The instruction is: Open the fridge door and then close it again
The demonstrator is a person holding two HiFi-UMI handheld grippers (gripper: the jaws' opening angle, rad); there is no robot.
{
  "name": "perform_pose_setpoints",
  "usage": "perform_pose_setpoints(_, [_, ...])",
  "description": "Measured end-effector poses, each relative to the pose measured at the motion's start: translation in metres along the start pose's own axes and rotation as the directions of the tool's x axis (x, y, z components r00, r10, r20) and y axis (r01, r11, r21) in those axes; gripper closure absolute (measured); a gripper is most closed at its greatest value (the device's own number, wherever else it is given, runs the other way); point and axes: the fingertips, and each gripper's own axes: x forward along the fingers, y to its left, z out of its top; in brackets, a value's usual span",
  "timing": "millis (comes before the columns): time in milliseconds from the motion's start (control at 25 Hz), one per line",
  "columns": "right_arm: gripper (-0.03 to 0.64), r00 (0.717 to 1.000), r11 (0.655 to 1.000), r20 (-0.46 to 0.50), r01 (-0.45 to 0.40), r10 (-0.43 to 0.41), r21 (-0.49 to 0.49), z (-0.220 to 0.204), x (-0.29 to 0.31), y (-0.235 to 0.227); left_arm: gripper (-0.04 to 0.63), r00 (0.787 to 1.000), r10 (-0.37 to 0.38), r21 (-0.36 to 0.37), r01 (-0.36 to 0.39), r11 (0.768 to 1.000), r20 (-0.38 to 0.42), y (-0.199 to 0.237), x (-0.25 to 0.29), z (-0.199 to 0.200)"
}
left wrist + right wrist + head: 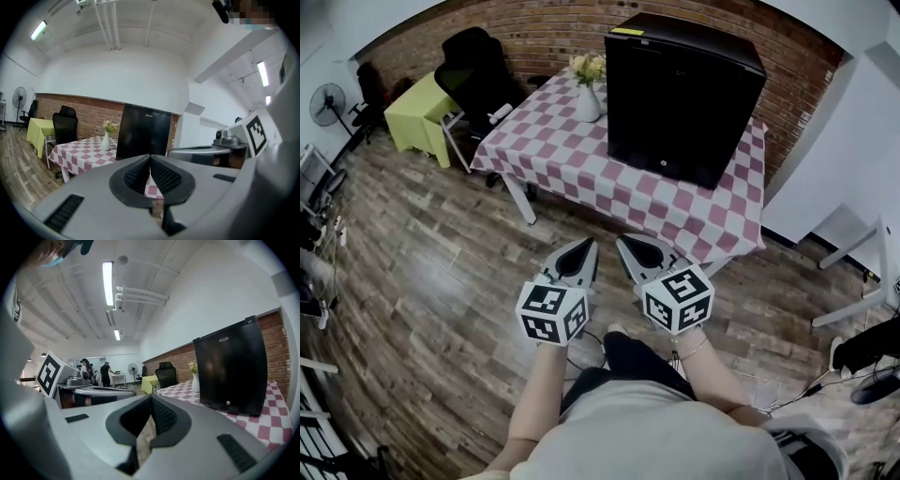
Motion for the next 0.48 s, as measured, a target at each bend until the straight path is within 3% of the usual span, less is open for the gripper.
perform_pose_setpoints(480, [0.618, 1.0, 0.999, 0.003, 0.03, -0.03, 0.016, 0.0, 0.083, -0.052, 0.588, 0.999, -0.001, -0.008, 0.0, 1.0, -0.035, 0.073, 0.062, 0.002])
